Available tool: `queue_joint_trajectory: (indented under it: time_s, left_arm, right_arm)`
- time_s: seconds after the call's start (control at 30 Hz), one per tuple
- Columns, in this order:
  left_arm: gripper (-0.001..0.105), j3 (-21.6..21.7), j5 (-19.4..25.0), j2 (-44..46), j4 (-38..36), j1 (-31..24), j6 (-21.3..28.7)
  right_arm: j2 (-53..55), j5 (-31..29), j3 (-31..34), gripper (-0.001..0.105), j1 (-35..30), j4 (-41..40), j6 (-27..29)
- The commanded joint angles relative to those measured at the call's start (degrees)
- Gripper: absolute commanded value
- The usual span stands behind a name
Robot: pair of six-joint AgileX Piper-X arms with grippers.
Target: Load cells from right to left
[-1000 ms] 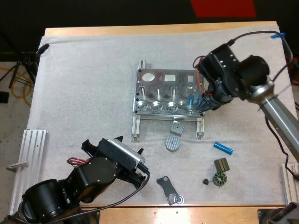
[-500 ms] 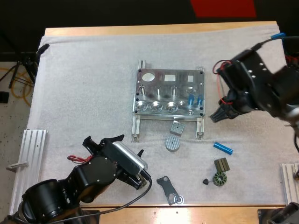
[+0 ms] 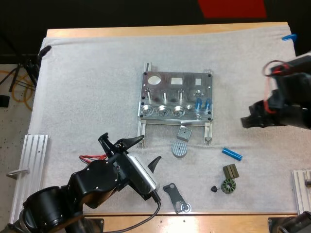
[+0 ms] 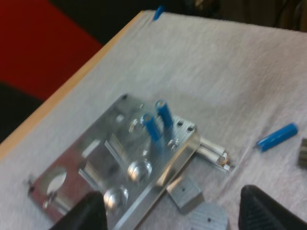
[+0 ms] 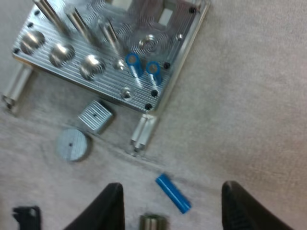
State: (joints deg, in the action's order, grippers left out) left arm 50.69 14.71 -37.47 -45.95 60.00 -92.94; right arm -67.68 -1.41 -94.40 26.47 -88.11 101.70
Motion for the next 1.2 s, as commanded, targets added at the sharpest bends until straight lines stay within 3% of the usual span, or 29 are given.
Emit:
queue_joint_trajectory:
  time_s: [0.0,0.17,0.33,0.77,1.0,1.17]
  left_arm:
    - [0.058,0.02,-0.91,0.07,1.49,0.14,1.20]
    - [0.058,0.02,-4.95,0.07,4.84,0.14,3.03]
    - [0.058,0.02,-6.07,0.07,6.84,0.14,5.06]
    - [0.058,0.02,-13.22,-1.90,7.32,0.14,8.44]
    - [0.058,0.02,-17.64,-6.34,7.32,0.14,8.44]
    - [0.058,0.54,-24.87,-10.46,7.88,-2.59,9.47]
  right_arm:
    - [1.13,2.54,-0.14,0.046,-1.21,-0.93,-0.60]
    - [4.62,8.32,-0.14,0.046,-5.52,-1.22,-1.45]
    - [7.64,9.77,0.72,0.046,-7.05,-2.59,-1.63]
    - [20.75,9.78,19.66,0.046,-7.03,-1.66,-6.88]
    - [26.62,9.78,25.42,0.046,-7.03,-1.66,-9.07]
    - [30.36,12.85,29.12,0.046,-7.03,-1.78,-11.63]
